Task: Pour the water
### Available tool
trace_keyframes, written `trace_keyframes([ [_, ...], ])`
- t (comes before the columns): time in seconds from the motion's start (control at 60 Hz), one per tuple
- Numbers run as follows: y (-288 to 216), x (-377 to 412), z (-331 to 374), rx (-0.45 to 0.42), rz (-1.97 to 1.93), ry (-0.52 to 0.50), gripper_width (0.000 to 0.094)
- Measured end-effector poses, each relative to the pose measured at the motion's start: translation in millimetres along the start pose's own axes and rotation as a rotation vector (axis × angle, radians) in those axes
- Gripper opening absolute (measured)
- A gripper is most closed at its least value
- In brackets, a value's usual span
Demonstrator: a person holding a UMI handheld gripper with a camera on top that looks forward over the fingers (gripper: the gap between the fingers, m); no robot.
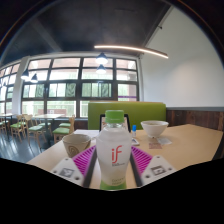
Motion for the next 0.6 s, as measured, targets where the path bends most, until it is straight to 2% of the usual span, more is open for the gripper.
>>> trace_keyframes([
  [0.033, 4, -3, -9, 0.022, -0.011, 0.014, 0.0434],
  [0.1, 5, -4, -9, 0.034, -0.034, 0.039, 0.0423],
  [0.2, 4, -3, -13, 0.038, -0.03, 0.008, 0.0331],
  [0.25, 5, -2, -10, 0.04, -0.027, -0.009, 0.0328],
  [0.267, 5, -2, -9, 0.039, -0.019, -0.013, 0.0289],
  [0.45, -15, -26, -20, 0.041, 0.115, 0.03, 0.0287],
  [0.6, -65, -34, -66, 0.025, 0.566, 0.109, 0.0287],
])
Point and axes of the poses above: the point between the fingertips, and its own axes, seen from behind it with the camera up: x to the left, y down, z backward, against the way the camera looks, the point moved 6 cm from there along z, backward, against the way the camera looks, and after that the axes turned 3 degrees about x, right-handed, at the moved point
